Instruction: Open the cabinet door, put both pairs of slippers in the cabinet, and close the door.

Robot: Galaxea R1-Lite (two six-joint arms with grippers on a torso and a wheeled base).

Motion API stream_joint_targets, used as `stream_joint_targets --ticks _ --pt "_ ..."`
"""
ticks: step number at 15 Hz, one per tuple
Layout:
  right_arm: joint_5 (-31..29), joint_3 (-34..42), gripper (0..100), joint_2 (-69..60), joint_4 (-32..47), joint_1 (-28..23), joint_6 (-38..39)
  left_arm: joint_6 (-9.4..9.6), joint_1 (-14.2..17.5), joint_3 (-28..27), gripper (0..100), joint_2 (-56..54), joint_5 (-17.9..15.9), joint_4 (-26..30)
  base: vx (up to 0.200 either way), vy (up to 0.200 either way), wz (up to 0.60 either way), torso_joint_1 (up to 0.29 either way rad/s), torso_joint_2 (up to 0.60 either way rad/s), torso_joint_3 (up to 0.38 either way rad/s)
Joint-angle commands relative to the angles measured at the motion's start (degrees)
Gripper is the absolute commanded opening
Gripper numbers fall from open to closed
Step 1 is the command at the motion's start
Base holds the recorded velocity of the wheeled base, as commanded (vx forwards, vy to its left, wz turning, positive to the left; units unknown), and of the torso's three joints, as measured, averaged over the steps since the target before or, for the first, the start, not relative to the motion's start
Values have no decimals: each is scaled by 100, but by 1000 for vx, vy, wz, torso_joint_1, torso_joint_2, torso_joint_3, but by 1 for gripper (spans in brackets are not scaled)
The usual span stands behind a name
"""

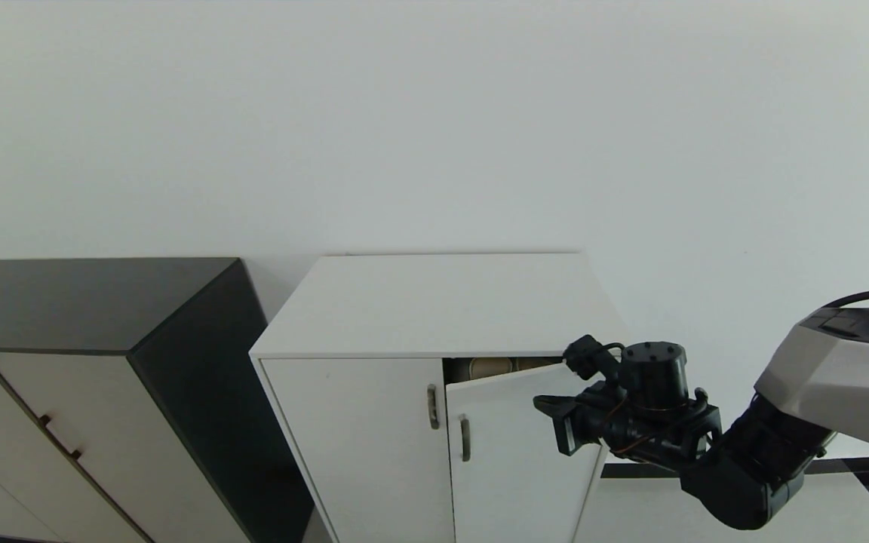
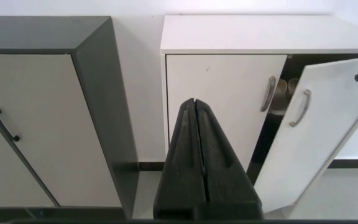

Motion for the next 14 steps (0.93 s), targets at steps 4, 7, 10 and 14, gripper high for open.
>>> stream_joint_targets --ticks 4,7,10,14 --pt "2 -168 0 191 -5 -158 42 0 0 0 0 7 4 -4 0 0 0 0 0 0" --pt "-7 -230 0 235 -5 -193 173 0 0 0 0 7 4 -4 0 0 0 0 0 0" --pt "-7 -239 0 244 -5 -202 173 0 0 0 0 7 4 -4 0 0 0 0 0 0" --pt "-7 -186 0 200 -22 -202 173 0 0 0 0 7 4 -4 0 0 0 0 0 0"
